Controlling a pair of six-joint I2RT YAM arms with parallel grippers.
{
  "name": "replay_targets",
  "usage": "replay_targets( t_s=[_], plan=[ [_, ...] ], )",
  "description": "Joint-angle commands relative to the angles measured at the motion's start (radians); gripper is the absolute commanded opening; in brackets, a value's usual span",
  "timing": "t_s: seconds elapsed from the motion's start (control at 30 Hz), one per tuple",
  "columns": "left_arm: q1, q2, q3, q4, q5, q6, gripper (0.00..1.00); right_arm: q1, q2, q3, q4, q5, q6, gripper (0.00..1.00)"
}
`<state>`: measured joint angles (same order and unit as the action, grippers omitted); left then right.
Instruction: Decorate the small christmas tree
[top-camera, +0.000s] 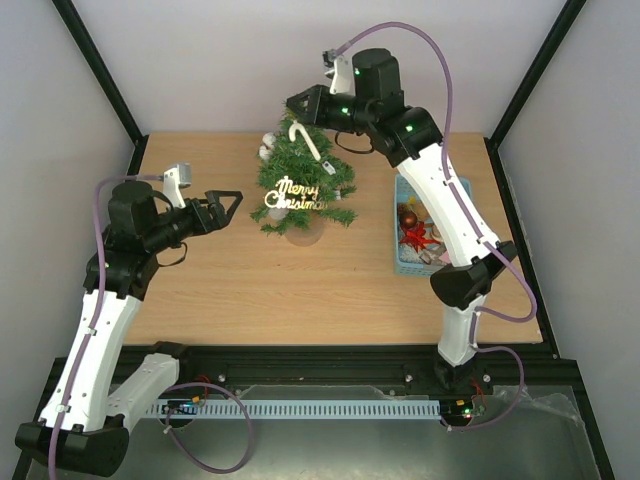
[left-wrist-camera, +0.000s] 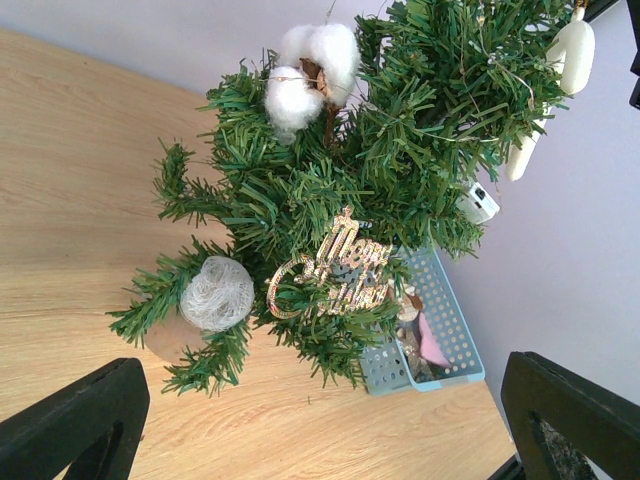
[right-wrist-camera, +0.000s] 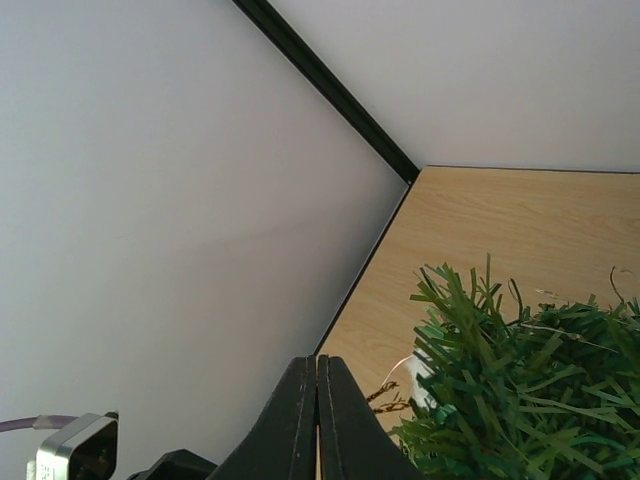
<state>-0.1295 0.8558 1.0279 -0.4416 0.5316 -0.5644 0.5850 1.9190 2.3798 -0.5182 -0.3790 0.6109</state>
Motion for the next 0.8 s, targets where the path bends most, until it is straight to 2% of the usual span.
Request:
replay_targets(
  t_s=[0.0, 0.4, 0.77],
  plan=[
    [0.007, -0.011, -0.006, -0.017, 0.0, 0.006, 0.99, 0.009, 0.004, -0.002, -0.004, 0.005, -0.024, 0.01],
    [0.006, -0.018, -0.026, 0.0, 0.007, -0.004, 0.99, 0.012, -0.096, -0.153, 0.007, 0.037, -0.053, 0.01],
    [0.007, -0.019, -0.026, 0.005, 0.007, -0.01, 0.99, 0.012, -0.11, -0.156, 0.011, 0.039, -0.059, 0.01]
  ],
)
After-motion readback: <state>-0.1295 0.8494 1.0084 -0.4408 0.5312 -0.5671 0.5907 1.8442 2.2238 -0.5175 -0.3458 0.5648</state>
